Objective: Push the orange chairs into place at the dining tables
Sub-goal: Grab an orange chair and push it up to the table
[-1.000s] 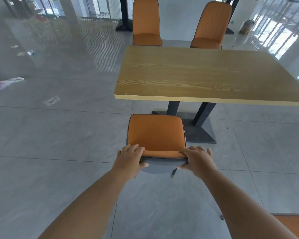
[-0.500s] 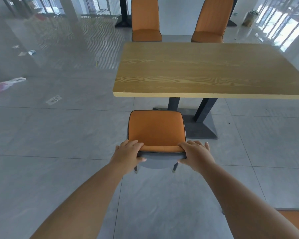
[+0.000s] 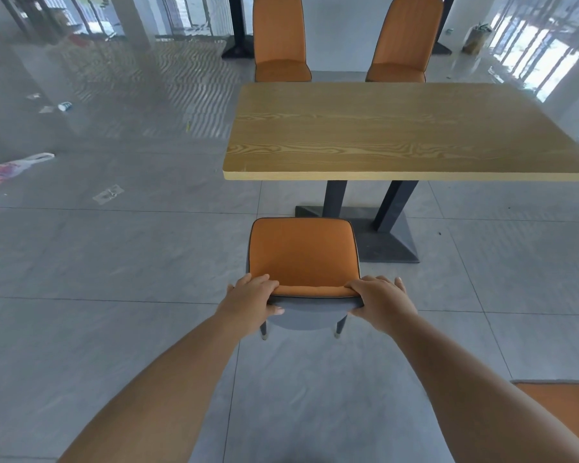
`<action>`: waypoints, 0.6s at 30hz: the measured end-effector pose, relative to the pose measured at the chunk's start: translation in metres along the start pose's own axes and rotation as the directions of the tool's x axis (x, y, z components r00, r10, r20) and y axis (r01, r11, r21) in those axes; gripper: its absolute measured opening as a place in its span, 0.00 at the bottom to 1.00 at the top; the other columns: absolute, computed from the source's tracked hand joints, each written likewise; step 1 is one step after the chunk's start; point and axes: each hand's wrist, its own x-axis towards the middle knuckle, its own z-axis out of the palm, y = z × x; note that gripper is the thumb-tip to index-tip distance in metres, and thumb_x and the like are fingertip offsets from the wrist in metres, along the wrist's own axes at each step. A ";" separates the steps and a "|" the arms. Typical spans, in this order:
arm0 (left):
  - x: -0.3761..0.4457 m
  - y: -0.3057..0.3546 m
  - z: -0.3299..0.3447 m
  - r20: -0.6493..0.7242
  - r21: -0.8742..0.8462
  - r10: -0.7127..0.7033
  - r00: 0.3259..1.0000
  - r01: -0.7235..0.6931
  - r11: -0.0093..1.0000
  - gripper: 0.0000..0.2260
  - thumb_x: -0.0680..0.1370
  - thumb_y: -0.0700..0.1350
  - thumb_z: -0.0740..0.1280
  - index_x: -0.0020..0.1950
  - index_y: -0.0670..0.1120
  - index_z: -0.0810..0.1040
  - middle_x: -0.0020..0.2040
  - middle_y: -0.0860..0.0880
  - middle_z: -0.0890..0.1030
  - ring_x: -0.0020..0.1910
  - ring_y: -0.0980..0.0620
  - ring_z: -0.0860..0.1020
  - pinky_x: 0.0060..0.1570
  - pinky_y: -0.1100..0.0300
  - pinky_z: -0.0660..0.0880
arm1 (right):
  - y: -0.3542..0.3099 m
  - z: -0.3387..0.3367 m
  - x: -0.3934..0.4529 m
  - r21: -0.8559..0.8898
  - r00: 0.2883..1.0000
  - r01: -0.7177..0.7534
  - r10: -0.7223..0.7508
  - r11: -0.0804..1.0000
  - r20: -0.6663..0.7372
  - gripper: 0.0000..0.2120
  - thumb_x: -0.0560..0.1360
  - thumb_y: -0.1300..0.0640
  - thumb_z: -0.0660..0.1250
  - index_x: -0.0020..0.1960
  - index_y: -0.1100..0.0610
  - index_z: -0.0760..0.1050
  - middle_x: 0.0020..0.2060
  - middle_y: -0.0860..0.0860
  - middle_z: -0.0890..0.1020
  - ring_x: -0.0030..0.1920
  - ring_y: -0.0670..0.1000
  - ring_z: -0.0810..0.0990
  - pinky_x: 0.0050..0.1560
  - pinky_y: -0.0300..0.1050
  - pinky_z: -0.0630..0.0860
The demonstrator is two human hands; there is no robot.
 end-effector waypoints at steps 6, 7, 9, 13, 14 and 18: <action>-0.037 0.000 0.014 0.027 -0.008 -0.023 0.999 0.023 1.000 0.28 0.79 0.55 0.64 0.77 0.51 0.61 0.79 0.49 0.57 0.78 0.42 0.51 0.73 0.38 0.52 | -0.010 0.015 -0.037 0.007 1.000 0.006 -0.006 1.000 0.000 0.15 0.75 0.46 0.68 0.60 0.43 0.73 0.52 0.44 0.78 0.59 0.52 0.73 0.70 0.64 0.59; -0.043 0.001 0.017 0.026 -0.007 -0.026 0.999 0.027 1.000 0.28 0.79 0.55 0.64 0.77 0.51 0.60 0.79 0.49 0.56 0.78 0.42 0.50 0.74 0.39 0.52 | -0.010 0.018 -0.043 0.010 1.000 0.011 -0.011 1.000 -0.003 0.14 0.75 0.46 0.68 0.60 0.43 0.73 0.52 0.44 0.78 0.59 0.52 0.73 0.70 0.63 0.59; -0.056 0.005 0.022 0.014 -0.006 -0.033 0.999 0.033 0.999 0.27 0.79 0.54 0.64 0.77 0.50 0.61 0.79 0.49 0.57 0.78 0.42 0.51 0.74 0.39 0.52 | -0.009 0.023 -0.053 0.008 1.000 0.024 -0.023 1.000 -0.016 0.14 0.75 0.46 0.67 0.60 0.43 0.73 0.53 0.44 0.78 0.59 0.53 0.73 0.70 0.63 0.60; -0.078 0.012 0.031 0.005 -0.020 -0.044 0.999 0.044 0.999 0.25 0.80 0.54 0.64 0.75 0.49 0.64 0.78 0.48 0.58 0.77 0.41 0.51 0.73 0.39 0.52 | -0.008 0.028 -0.071 0.006 0.999 0.037 -0.037 0.999 -0.003 0.15 0.75 0.46 0.68 0.60 0.43 0.73 0.53 0.44 0.78 0.59 0.52 0.72 0.70 0.62 0.60; -0.082 0.013 0.033 0.004 -0.021 -0.047 0.999 0.047 0.999 0.25 0.80 0.54 0.64 0.75 0.49 0.64 0.78 0.48 0.58 0.77 0.41 0.51 0.73 0.39 0.52 | -0.009 0.029 -0.075 0.003 0.999 0.038 -0.038 0.999 -0.002 0.14 0.75 0.46 0.68 0.60 0.43 0.73 0.52 0.44 0.78 0.59 0.52 0.72 0.70 0.62 0.59; -0.093 0.010 0.041 0.003 -0.008 -0.051 0.999 0.051 0.999 0.27 0.79 0.55 0.64 0.76 0.50 0.62 0.79 0.48 0.57 0.77 0.42 0.50 0.73 0.39 0.53 | -0.013 0.034 -0.088 0.002 0.999 0.037 -0.037 0.999 -0.019 0.12 0.75 0.46 0.67 0.58 0.43 0.73 0.50 0.44 0.78 0.58 0.52 0.73 0.70 0.60 0.59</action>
